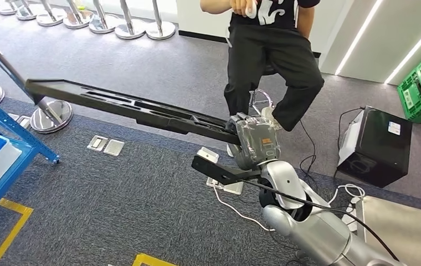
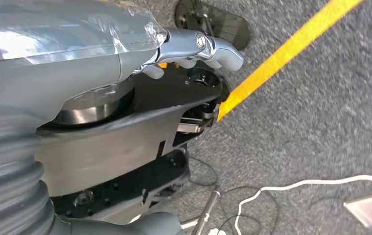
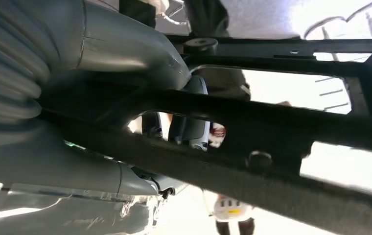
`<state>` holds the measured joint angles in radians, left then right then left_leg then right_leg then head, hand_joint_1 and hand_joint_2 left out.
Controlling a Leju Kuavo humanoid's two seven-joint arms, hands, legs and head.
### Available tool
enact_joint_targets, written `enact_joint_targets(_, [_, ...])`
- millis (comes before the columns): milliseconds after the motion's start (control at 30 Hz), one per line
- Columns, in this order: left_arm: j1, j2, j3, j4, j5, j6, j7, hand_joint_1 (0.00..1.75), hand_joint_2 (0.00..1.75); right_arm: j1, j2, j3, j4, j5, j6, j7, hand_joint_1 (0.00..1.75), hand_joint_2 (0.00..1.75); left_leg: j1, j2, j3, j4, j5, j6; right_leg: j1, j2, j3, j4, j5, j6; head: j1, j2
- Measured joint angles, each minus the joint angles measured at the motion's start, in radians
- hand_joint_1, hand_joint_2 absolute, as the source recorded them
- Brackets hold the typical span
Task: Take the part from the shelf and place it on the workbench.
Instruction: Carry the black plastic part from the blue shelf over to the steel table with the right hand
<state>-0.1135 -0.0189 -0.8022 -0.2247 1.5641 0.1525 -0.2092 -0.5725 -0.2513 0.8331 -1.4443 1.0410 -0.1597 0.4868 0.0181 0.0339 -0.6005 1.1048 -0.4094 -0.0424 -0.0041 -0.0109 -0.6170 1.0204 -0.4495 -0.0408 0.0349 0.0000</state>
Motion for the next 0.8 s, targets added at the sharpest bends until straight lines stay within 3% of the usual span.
enact_joint_targets(67, [0.002, 0.000, 0.000, 0.000, 0.002, -0.002, 0.000, 0.00, 1.75, 0.002, 0.001, 0.000, 0.000, 0.000, -0.003, 0.000, 1.75, 1.75, 0.000, -0.020, -0.059, 0.134, -0.066, -0.002, 0.002, 0.012, 0.000, 0.001, 0.000, -0.007, -0.016, 0.000])
enact_joint_targets(100, [0.004, 0.001, 0.000, 0.000, 0.003, -0.002, 0.000, 0.00, 1.75, 0.004, 0.002, 0.000, 0.000, -0.001, -0.003, -0.001, 1.75, 1.75, 0.000, -0.024, -0.087, 0.191, -0.084, -0.002, 0.004, 0.020, 0.000, 0.002, -0.001, -0.008, -0.023, 0.000])
enact_joint_targets(133, [0.005, 0.001, 0.000, 0.000, 0.003, -0.002, 0.001, 0.00, 1.75, 0.005, 0.002, 0.000, 0.000, -0.001, -0.003, 0.000, 1.75, 1.75, 0.000, -0.026, -0.103, 0.218, -0.084, -0.001, 0.006, 0.028, 0.000, 0.003, -0.001, -0.009, -0.026, 0.000])
enact_joint_targets(167, [0.006, 0.001, 0.000, 0.000, 0.004, -0.002, 0.001, 0.00, 1.75, 0.006, 0.002, 0.000, 0.000, -0.002, -0.004, 0.000, 1.75, 1.75, 0.000, -0.027, -0.100, 0.206, -0.064, 0.001, 0.007, 0.037, 0.001, 0.005, -0.002, -0.009, -0.030, 0.000])
enact_joint_targets(233, [0.006, 0.002, 0.000, 0.000, 0.004, -0.002, 0.001, 0.00, 1.75, 0.007, 0.002, 0.000, 0.000, -0.002, -0.004, 0.000, 1.75, 1.75, 0.000, -0.040, -0.053, 0.087, 0.011, 0.009, 0.008, 0.055, 0.001, 0.009, -0.003, -0.008, -0.037, 0.000])
enact_joint_targets(300, [0.007, 0.004, 0.000, 0.000, 0.004, -0.002, 0.001, 0.00, 1.75, 0.006, 0.002, 0.000, 0.000, -0.002, -0.005, 0.000, 1.75, 1.75, 0.001, -0.064, -0.009, -0.026, 0.058, 0.018, 0.010, 0.070, -0.003, 0.015, -0.005, -0.003, -0.042, 0.000])
enact_joint_targets(333, [0.008, 0.005, 0.000, 0.000, 0.004, -0.002, 0.001, 0.00, 1.75, 0.007, 0.002, 0.000, 0.000, -0.002, -0.005, 0.000, 1.75, 1.75, 0.000, -0.072, -0.001, -0.051, 0.062, 0.020, 0.009, 0.076, -0.006, 0.017, -0.005, 0.001, -0.041, 0.000])
enact_joint_targets(400, [0.008, 0.005, 0.000, 0.000, 0.004, -0.003, 0.001, 0.00, 1.75, 0.008, 0.002, 0.000, 0.000, -0.002, -0.006, 0.000, 1.75, 1.75, -0.002, -0.066, 0.001, -0.061, 0.062, 0.023, 0.007, 0.087, -0.011, 0.016, -0.002, 0.012, -0.039, 0.000])
enact_joint_targets(467, [0.007, 0.006, 0.000, 0.000, 0.004, -0.004, 0.001, 0.00, 1.75, 0.008, 0.002, -0.001, 0.000, -0.002, -0.006, 0.001, 1.75, 1.75, 0.002, -0.054, 0.006, -0.071, 0.068, 0.033, 0.006, 0.074, -0.019, 0.035, -0.017, 0.024, -0.035, 0.000])
enact_joint_targets(500, [0.007, 0.006, 0.000, 0.000, 0.004, -0.004, 0.001, 0.00, 1.75, 0.007, 0.002, -0.001, 0.000, -0.002, -0.007, 0.001, 1.75, 1.75, 0.005, -0.047, 0.008, -0.075, 0.071, 0.038, 0.006, 0.060, -0.034, 0.069, -0.037, 0.029, -0.029, 0.000])
enact_joint_targets(567, [0.008, 0.006, 0.000, 0.000, 0.004, -0.006, 0.001, 0.00, 1.75, 0.007, 0.002, -0.002, 0.000, -0.002, -0.007, 0.000, 1.75, 1.75, 0.004, -0.035, 0.009, -0.078, 0.072, 0.042, 0.001, 0.031, -0.090, 0.187, -0.096, 0.039, -0.015, 0.000])
enact_joint_targets(633, [0.009, 0.006, 0.000, 0.000, 0.004, -0.007, 0.001, 0.00, 1.75, 0.010, 0.002, -0.002, 0.001, -0.002, -0.007, 0.000, 1.75, 1.75, 0.004, -0.022, 0.009, -0.077, 0.071, 0.042, -0.007, 0.021, -0.137, 0.281, -0.122, 0.047, -0.007, 0.000])
enact_joint_targets(667, [0.009, 0.006, 0.000, 0.000, 0.004, -0.007, 0.001, 0.00, 1.75, 0.011, 0.001, -0.002, 0.001, -0.002, -0.007, 0.000, 1.75, 1.75, 0.004, -0.016, 0.009, -0.076, 0.070, 0.041, -0.011, 0.018, -0.136, 0.279, -0.109, 0.050, -0.003, 0.000])
enact_joint_targets(700, [0.009, 0.006, 0.000, 0.000, 0.004, -0.007, 0.001, 0.00, 1.75, 0.011, 0.001, -0.002, 0.001, -0.002, -0.007, 0.000, 1.75, 1.75, 0.005, -0.011, 0.011, -0.075, 0.068, 0.038, -0.014, 0.014, -0.116, 0.237, -0.080, 0.052, 0.002, 0.000])
enact_joint_targets(733, [0.008, 0.006, 0.000, 0.000, 0.004, -0.007, 0.001, 0.00, 1.75, 0.010, 0.001, -0.002, 0.001, -0.001, -0.007, 0.000, 1.75, 1.75, 0.006, -0.006, 0.012, -0.074, 0.065, 0.035, -0.016, 0.005, -0.083, 0.170, -0.044, 0.052, 0.007, 0.000])
enact_joint_targets(800, [0.008, 0.006, 0.000, 0.000, 0.005, -0.007, 0.001, 0.00, 1.75, 0.009, 0.001, -0.002, 0.001, 0.002, -0.008, -0.003, 1.75, 1.75, 0.003, 0.002, 0.014, -0.070, 0.060, 0.024, -0.011, -0.015, -0.027, 0.055, -0.006, 0.048, 0.016, 0.000])
